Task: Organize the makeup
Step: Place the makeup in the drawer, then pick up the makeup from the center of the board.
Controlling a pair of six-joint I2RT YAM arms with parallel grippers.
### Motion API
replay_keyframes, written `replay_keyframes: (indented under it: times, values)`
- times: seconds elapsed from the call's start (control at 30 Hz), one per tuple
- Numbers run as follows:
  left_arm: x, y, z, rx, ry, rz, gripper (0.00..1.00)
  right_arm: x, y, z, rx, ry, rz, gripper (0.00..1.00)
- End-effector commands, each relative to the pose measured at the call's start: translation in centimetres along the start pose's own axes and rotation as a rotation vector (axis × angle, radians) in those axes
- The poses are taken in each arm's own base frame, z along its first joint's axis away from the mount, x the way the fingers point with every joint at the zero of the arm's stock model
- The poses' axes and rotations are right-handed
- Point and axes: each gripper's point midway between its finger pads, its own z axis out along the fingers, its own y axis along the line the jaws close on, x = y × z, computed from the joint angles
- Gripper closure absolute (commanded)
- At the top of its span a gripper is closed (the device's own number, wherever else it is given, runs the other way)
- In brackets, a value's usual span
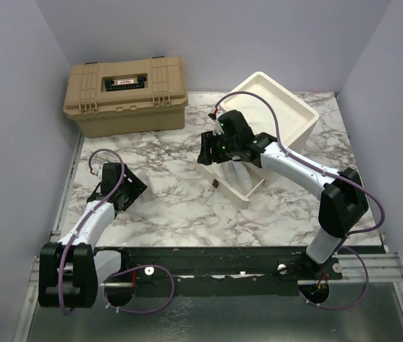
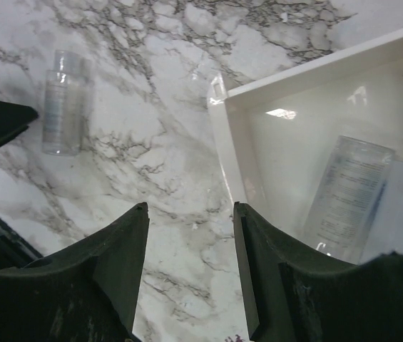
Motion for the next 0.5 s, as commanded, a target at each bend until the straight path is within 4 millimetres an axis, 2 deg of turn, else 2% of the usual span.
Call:
replay_keyframes:
  times: [0.0, 0.27, 0.47]
  values:
    - [0.7, -0.7, 0.7, 0.004, 0.051, 0.061, 0.29, -0.1, 2.1, -0.1, -0.105, -0.003, 0.032, 0.43]
    - [1.4, -1.9, 1.6, -0.026, 0.047, 0.153, 0.3, 0.5, 1.8, 0.4, -0.096, 0.026, 0.037, 0.43]
    - [3.9, -1.9, 2.6, -0.055, 0.116, 0.219, 0.48, 0.7, 1.5, 0.5, -0.08, 0.034, 0.041, 0.42]
